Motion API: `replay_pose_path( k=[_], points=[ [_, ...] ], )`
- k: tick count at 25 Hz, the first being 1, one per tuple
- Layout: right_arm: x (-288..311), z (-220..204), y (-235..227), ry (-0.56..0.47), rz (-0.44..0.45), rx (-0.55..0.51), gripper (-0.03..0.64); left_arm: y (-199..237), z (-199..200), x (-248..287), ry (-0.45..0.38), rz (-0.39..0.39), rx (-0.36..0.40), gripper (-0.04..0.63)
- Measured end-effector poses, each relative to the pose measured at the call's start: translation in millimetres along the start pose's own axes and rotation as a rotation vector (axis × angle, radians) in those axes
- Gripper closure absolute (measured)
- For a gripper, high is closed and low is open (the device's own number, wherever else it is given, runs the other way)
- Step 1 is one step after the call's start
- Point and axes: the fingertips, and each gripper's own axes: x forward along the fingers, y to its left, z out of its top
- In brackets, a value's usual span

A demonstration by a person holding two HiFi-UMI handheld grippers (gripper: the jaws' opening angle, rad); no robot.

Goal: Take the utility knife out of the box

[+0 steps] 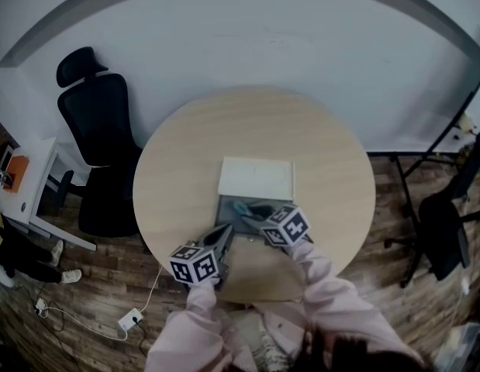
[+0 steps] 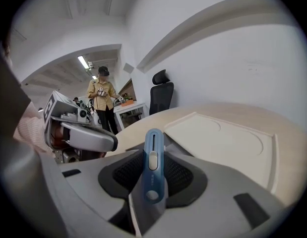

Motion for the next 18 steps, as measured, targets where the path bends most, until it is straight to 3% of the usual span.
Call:
replay_pose_path(
  k=[11, 18],
  points=[
    [-32, 26, 17, -0.247, 0.031, 0.131, 0.486, -13, 12, -6, -0.036, -0.013, 0.068, 0.591],
    [-52, 40, 23, -0.339, 0.028, 0.155, 0.486, -21, 19, -12, -0.060, -0.019, 0.102, 0.591]
  ],
)
